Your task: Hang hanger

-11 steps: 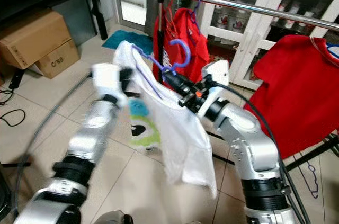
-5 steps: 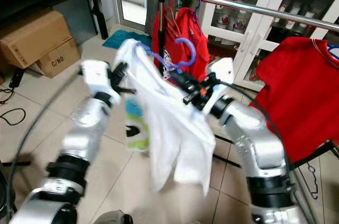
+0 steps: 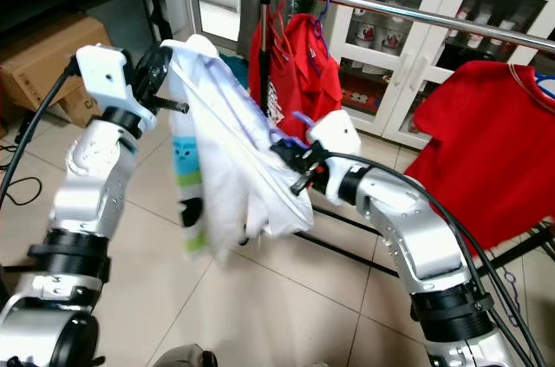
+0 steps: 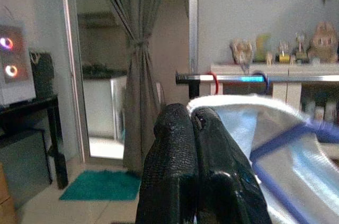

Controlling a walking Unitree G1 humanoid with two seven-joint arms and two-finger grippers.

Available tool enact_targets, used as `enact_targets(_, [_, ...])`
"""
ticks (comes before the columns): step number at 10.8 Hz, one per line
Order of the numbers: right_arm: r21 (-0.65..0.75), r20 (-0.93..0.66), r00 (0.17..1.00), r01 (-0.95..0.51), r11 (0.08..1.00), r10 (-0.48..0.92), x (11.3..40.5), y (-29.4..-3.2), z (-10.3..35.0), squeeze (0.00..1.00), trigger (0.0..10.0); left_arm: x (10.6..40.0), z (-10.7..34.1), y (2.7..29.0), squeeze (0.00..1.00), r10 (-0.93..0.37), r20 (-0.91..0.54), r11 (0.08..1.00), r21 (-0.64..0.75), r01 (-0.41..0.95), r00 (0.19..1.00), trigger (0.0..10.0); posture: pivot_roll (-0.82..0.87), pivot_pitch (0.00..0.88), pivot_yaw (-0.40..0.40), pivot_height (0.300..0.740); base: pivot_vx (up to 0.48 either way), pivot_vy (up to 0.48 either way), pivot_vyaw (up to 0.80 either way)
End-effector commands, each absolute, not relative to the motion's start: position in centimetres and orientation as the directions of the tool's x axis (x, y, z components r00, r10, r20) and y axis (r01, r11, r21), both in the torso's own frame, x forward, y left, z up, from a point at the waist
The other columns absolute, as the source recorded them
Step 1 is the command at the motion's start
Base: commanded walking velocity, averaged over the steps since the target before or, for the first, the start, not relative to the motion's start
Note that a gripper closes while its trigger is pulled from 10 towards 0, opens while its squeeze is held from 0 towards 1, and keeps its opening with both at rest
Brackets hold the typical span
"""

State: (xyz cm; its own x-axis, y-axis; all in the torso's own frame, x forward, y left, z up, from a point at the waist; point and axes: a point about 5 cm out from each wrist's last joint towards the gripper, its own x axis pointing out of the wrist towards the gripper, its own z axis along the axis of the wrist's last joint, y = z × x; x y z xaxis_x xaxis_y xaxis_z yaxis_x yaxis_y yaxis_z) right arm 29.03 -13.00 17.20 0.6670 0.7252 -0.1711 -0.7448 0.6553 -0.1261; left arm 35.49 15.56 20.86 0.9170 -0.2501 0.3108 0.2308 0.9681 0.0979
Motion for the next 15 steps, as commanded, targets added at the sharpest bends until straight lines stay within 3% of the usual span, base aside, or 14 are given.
enact_targets(1, [-0.140, -0.153, 0.678, -0.735, 0.664, 0.719, 29.2, -13.1, 18.0, 0.00, 0.0, 35.8, 21.5, 15.2, 0.00, -0.278, 0.309, 0.960, 0.130, 0.249, 0.910, 0.0, -0.01, 0.000, -0.013, 0.740, 0.000, 0.000, 0.00])
enact_targets(3, [-0.115, -0.037, 0.691, -0.721, 0.684, 0.722, 29.5, -12.7, 20.3, 0.00, 0.0, 35.7, 19.2, 14.1, 0.00, -0.347, 0.179, 0.928, 0.210, 0.308, 0.921, 0.0, -0.02, 0.000, -0.006, 0.740, 0.000, 0.000, 0.00])
enact_targets(5, [-0.220, -0.208, 0.636, -0.771, 0.598, 0.743, 29.0, -12.3, 19.5, 0.00, 0.0, 35.6, 18.6, 11.9, 0.00, -0.461, 0.121, 0.857, 0.316, 0.406, 0.879, 0.0, -0.02, 0.000, -0.011, 0.740, 0.000, 0.000, 0.00])
enact_targets(8, [-0.246, -0.462, 0.545, -0.837, 0.489, 0.699, 27.9, -12.7, 16.6, 0.00, 0.0, 35.9, 19.8, 11.0, 0.00, -0.501, 0.152, 0.827, 0.375, 0.420, 0.852, 0.0, -0.01, 0.000, -0.012, 0.740, 0.000, 0.000, 0.00])
enact_targets(11, [-0.214, -0.575, 0.530, -0.833, 0.511, 0.624, 27.5, -14.3, 15.1, 0.00, 0.0, 35.3, 19.3, 11.3, 0.00, -0.537, 0.131, 0.803, 0.384, 0.457, 0.833, 0.0, -0.01, 0.000, -0.011, 0.740, 0.000, 0.000, 0.00])
enact_targets(13, [-0.177, -0.631, 0.507, -0.831, 0.527, 0.587, 26.9, -15.2, 14.2, 0.00, 0.0, 35.2, 20.3, 12.1, 0.00, -0.511, 0.204, 0.834, 0.351, 0.425, 0.835, 0.0, -0.01, 0.000, -0.015, 0.740, 0.000, 0.000, 0.00])
enact_targets(15, [-0.169, -0.632, 0.529, -0.808, 0.565, 0.567, 26.9, -16.3, 13.9, 0.00, 0.0, 35.7, 20.7, 14.2, 0.00, -0.459, 0.199, 0.851, 0.377, 0.365, 0.866, 0.0, 0.00, 0.000, -0.024, 0.740, 0.000, 0.000, 0.00])
